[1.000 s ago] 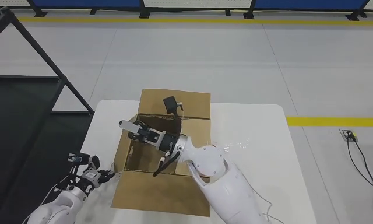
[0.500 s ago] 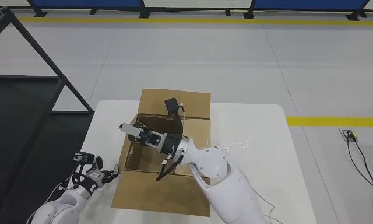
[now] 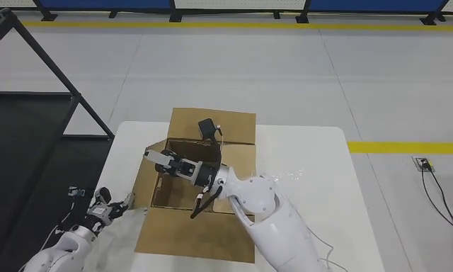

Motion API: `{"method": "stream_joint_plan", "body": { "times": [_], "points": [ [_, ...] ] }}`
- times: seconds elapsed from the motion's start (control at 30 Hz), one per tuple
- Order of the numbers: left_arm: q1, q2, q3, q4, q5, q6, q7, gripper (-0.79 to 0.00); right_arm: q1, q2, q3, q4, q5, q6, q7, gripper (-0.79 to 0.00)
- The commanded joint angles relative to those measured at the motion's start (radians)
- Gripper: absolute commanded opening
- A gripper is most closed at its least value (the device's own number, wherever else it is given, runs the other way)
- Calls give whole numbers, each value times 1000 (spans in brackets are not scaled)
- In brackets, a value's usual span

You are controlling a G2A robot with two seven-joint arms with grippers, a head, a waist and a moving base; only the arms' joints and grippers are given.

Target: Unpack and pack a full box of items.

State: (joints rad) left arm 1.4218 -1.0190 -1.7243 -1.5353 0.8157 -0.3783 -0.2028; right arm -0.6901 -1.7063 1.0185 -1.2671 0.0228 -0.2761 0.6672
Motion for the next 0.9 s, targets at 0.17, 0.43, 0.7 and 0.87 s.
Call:
{"method": "stream_joint_plan", "body": {
  "times": [0.17, 0.43, 0.7, 0.87],
  "points": [
    [121, 4, -123, -119, -43, -20, 75, 0, 13, 3, 0, 12, 14, 4, 15, 0],
    [221, 0, -220, -230, -82, -44, 143, 0, 15, 10, 12, -12, 5, 13, 18, 0],
    [290, -3, -303, -337, -139, -105, 151, 0, -61, 36, 68, -148, -33, 62, 31, 0],
    [292, 6, -370, -385, -239, -200, 53, 0, -173, 59, 130, -287, -64, 71, 14, 0]
  ]
}}
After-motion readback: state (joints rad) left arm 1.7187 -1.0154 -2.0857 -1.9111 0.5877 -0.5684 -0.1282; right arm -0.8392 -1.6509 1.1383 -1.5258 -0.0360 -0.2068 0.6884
